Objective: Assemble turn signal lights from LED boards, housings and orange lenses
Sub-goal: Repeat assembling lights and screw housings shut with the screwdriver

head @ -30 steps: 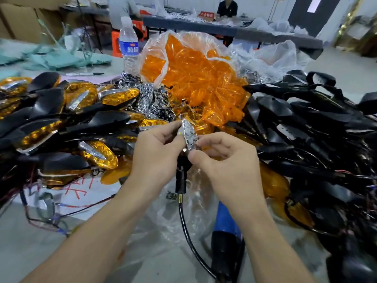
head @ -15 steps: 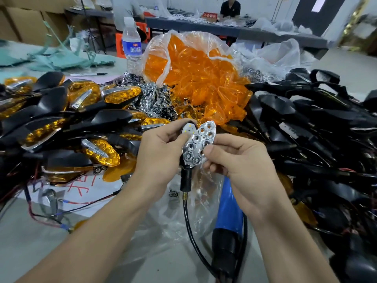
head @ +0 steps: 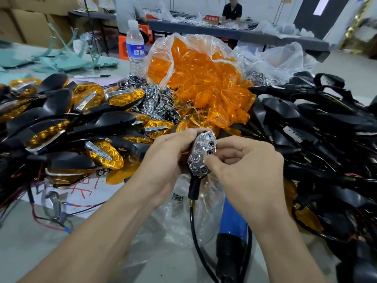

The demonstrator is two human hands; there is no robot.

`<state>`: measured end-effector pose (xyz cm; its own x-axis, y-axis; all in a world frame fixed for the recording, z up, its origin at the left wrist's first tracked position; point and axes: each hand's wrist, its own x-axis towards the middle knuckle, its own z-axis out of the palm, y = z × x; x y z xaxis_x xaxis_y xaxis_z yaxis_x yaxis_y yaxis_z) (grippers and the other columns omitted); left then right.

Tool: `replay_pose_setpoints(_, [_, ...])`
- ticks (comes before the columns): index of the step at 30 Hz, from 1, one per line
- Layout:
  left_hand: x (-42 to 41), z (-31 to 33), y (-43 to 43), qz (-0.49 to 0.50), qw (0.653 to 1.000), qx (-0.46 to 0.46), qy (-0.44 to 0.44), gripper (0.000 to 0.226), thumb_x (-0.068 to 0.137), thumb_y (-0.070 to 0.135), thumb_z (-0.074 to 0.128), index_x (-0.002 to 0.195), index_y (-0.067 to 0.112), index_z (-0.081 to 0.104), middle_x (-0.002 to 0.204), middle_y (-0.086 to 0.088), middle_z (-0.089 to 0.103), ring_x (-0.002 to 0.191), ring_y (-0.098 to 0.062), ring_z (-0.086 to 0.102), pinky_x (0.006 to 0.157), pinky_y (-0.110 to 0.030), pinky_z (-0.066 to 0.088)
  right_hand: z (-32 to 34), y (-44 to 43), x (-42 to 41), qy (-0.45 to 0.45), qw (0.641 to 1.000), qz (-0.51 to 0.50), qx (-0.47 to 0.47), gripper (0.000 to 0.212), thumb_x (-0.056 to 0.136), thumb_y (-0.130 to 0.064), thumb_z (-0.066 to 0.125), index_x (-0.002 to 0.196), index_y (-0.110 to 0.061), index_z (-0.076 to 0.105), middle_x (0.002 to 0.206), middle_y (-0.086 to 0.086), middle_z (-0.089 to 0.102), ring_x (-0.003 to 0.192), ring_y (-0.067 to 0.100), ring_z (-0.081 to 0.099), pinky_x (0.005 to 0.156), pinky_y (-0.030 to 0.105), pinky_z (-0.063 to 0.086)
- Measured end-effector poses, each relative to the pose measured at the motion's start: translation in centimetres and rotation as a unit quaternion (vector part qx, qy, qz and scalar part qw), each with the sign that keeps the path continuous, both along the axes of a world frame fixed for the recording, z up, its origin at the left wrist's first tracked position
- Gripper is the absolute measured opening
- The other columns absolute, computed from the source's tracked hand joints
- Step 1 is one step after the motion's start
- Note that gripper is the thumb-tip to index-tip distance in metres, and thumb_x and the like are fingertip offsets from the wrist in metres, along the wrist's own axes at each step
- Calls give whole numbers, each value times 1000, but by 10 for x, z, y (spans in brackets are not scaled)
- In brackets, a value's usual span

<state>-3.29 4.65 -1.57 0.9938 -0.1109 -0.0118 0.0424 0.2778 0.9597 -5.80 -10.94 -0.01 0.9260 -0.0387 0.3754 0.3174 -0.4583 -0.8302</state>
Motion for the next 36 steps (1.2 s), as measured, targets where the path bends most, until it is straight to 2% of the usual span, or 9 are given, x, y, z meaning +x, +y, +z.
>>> replay_pose_setpoints(4, [0, -1, 1, -3, 1000, 22, -16, 27, 90, 18, 68, 112, 24, 82, 113, -7, 79, 107, -26, 74, 90, -43, 61, 1, 2, -2, -1, 1000, -22, -14, 22, 78, -22, 88, 77, -41, 77, 70, -28, 71, 67, -5, 70, 65, 21, 59])
replay_pose_setpoints(8, [-2, 1, 1, 1, 998, 54, -41, 40, 95, -3, 60, 118, 23, 80, 120, -2, 77, 121, -23, 67, 105, -46, 51, -2, 7, -4, -46, 997, -49, -47, 13, 80, -25, 86, 88, -34, 80, 77, -29, 70, 69, -3, 68, 61, 28, 59])
replay_pose_setpoints(14, [0, 6, 6, -38, 999, -6, -11, 34, 98, 7, 57, 111, 24, 82, 115, -6, 79, 100, -20, 75, 79, -33, 64, -4, 2, 0, -35, 999, -9, 29, 32, 81, -14, 85, 86, -45, 80, 74, -24, 74, 72, 0, 74, 68, 27, 64])
replay_pose_setpoints(20, [5, 8, 15, -91, 993, -69, 35, 33, 77, 17, 67, 104, 24, 85, 114, -12, 78, 95, -24, 75, 83, -43, 63, -5, -7, 8, -27, 991, 56, 116, 38, 79, 2, 84, 98, -31, 84, 82, -8, 80, 80, 15, 77, 76, 33, 64])
replay_pose_setpoints(24, [6, 5, 9, -13, 999, -6, 32, 21, 87, 7, 71, 102, 15, 84, 92, -13, 78, 74, -20, 70, 59, -31, 60, -7, -5, 8, -23, 988, 79, 131, 41, 77, 7, 83, 96, -29, 84, 82, -7, 80, 78, 13, 76, 74, 25, 61])
replay_pose_setpoints(27, [4, 2, 4, 29, 998, 48, 25, 21, 98, 10, 65, 96, 17, 84, 81, -11, 77, 64, -17, 67, 53, -28, 55, -10, -6, 10, -9, 982, 107, 154, 41, 76, 11, 82, 91, -28, 85, 80, -2, 79, 75, 15, 75, 71, 26, 61])
replay_pose_setpoints(31, [6, 4, 5, 51, 997, 35, 52, 24, 94, 4, 61, 92, 13, 84, 78, -7, 74, 62, -17, 65, 55, -33, 58, -8, -13, 13, 71, 939, 211, 263, 26, 75, 5, 77, 94, -11, 84, 83, 10, 78, 73, 20, 73, 69, 26, 59])
replay_pose_setpoints(33, [7, 3, 4, 50, 997, 26, 58, 24, 93, 3, 60, 93, 10, 83, 77, -4, 71, 62, -17, 63, 58, -36, 58, -7, -20, 14, 115, 908, 230, 331, 21, 76, -1, 73, 89, -14, 83, 73, 3, 72, 64, 12, 64, 64, 20, 54])
replay_pose_setpoints(36, [7, 2, 3, 50, 997, 19, 62, 30, 94, 4, 60, 86, 20, 84, 74, 1, 74, 60, -13, 66, 56, -33, 58, -8, -27, 16, 134, 887, 222, 381, 17, 77, -5, 71, 76, -19, 78, 64, -1, 62, 61, 10, 55, 61, 18, 51])
